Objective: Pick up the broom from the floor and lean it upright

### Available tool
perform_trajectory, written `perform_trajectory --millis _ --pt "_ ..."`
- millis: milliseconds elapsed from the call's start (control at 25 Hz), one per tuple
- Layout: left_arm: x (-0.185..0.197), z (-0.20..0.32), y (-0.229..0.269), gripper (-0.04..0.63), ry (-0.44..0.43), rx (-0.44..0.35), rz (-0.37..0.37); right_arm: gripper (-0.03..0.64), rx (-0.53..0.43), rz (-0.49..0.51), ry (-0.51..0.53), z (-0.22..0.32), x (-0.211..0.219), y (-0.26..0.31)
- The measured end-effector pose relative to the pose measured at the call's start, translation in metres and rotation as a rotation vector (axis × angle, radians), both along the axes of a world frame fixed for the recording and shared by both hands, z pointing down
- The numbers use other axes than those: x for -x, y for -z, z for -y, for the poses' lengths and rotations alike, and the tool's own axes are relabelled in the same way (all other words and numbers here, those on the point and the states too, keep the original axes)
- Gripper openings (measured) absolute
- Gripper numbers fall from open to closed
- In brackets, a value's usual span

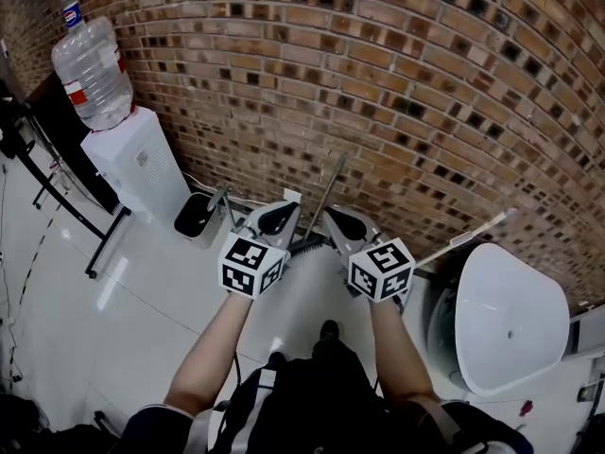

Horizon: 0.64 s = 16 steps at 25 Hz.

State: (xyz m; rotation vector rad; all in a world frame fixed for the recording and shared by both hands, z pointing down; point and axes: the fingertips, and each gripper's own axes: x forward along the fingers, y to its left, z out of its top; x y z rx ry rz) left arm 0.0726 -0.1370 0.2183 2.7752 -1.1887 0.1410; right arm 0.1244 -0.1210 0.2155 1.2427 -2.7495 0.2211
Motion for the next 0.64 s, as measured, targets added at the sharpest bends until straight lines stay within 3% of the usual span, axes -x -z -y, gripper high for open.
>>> perform_trajectory --millis 640 --pt "-0.0011 -0.007 -0.0008 0.002 -0.012 0.011 0.001 0.003 -0.012 0.018 -0.01 -0.005 0.0043 0.0061"
